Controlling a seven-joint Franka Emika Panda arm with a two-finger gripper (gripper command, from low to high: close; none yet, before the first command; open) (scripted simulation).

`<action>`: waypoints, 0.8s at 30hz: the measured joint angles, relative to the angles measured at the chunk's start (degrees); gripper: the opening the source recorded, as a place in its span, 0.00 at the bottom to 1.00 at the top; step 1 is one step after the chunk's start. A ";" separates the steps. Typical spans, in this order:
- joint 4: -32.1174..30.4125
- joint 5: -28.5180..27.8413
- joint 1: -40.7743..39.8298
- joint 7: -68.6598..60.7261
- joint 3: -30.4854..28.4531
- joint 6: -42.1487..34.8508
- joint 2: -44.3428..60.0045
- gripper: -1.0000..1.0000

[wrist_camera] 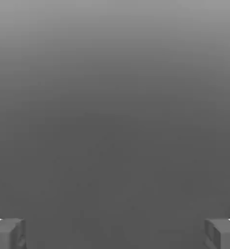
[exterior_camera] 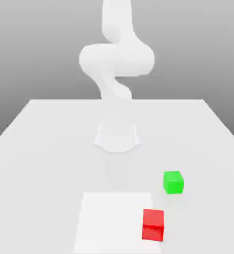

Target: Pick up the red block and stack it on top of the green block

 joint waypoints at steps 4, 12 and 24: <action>-1.97 1.16 5.14 -10.27 -3.45 3.10 7.28 0.50; -5.76 4.46 13.35 -30.81 -8.56 9.03 21.40 0.50; -11.45 7.24 19.58 -60.06 -9.49 17.95 42.29 0.50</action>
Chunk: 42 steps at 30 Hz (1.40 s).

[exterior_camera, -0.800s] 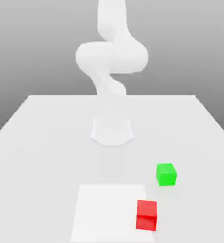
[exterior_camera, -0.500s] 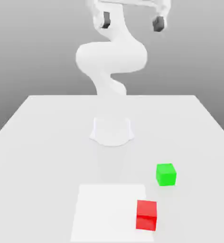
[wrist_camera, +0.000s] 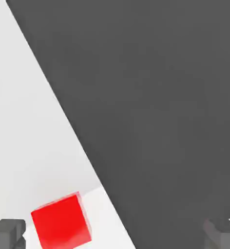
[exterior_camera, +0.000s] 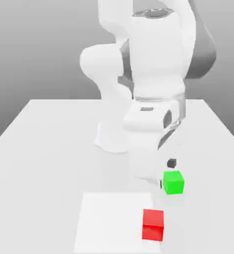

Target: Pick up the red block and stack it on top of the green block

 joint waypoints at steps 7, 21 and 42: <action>-1.69 -1.71 -0.85 -9.95 1.91 7.52 12.15 0.50; -1.88 -2.69 -1.74 -9.52 2.65 6.93 11.60 0.00; -25.90 -8.58 14.46 -56.49 7.28 10.98 -8.50 0.00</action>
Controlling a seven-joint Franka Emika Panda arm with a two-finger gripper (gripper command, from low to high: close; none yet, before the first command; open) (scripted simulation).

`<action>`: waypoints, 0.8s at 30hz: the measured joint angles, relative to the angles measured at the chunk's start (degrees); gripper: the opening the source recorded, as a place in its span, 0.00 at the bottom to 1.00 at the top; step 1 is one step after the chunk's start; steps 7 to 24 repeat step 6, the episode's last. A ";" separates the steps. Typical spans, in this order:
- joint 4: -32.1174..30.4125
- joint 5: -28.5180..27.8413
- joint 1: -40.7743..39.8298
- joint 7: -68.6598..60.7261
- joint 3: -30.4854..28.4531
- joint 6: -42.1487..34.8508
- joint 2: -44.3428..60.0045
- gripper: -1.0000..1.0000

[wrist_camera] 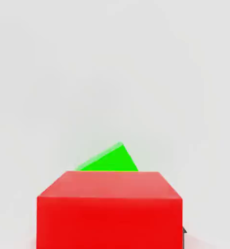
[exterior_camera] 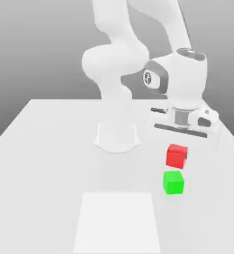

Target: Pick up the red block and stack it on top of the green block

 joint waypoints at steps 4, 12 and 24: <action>0.17 0.74 0.23 -0.56 -0.02 5.75 5.92 1.00; 0.17 0.74 0.22 -0.56 -0.03 5.75 5.92 1.00; 0.17 0.74 0.22 -0.56 -0.03 5.75 5.92 1.00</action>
